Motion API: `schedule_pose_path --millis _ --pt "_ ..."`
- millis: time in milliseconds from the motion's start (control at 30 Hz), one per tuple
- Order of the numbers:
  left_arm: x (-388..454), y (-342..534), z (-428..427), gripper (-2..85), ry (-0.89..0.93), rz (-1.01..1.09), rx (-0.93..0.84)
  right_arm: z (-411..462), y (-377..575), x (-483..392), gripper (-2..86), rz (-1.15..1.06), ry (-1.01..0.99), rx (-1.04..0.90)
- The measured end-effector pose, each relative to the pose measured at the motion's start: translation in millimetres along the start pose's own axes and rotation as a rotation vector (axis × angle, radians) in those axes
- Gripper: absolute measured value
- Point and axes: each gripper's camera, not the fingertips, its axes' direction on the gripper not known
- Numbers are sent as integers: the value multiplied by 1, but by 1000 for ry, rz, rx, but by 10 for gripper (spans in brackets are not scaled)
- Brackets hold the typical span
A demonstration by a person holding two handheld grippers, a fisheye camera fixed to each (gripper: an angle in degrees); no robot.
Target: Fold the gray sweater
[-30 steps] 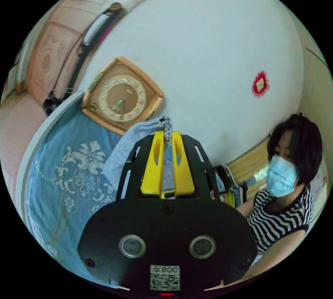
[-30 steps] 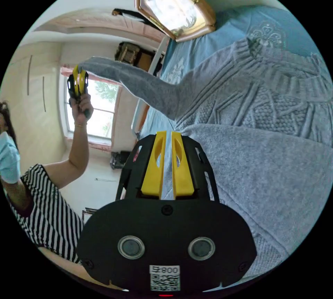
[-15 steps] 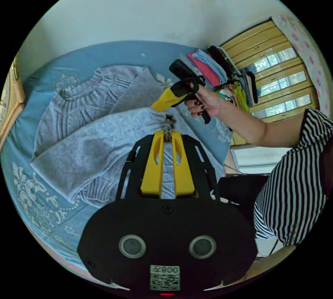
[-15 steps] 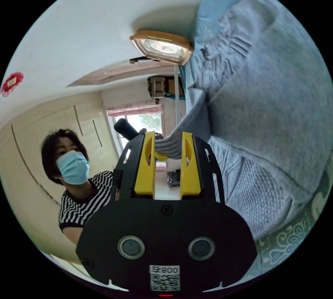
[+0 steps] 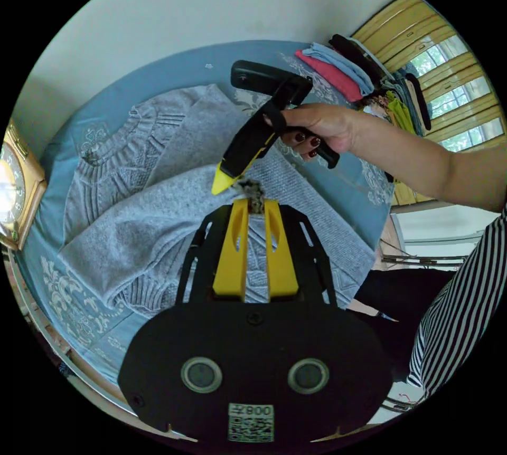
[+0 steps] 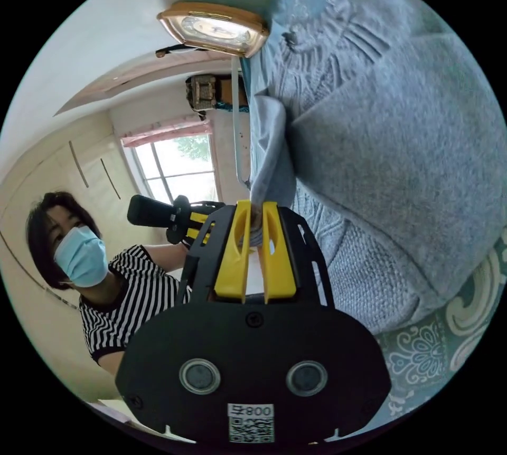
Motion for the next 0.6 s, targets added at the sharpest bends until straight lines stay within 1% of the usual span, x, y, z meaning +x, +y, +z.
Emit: schedule_pose_path --millis 67,133,167,267,333,467,533,600 --pt "11 -1 -13 61 3 -29 70 -11 6 -5 33 -40 0 8" --pt "16 5 -25 63 70 -104 158 -25 14 -5 31 -60 -13 36" --pt "16 8 -26 63 88 -133 176 -34 21 -1 30 -56 -11 54" --pt "6 21 -20 64 200 -272 200 -52 40 27 29 49 87 82" --pt "-4 33 -13 62 254 -379 212 -56 52 49 29 125 100 97" --pt "-14 48 -9 60 255 -496 220 -45 73 69 28 138 64 97" --pt "-13 52 -11 59 255 -512 236 -43 78 65 28 112 94 107" --pt "-10 52 -12 59 231 -508 234 -44 84 61 28 95 174 128"
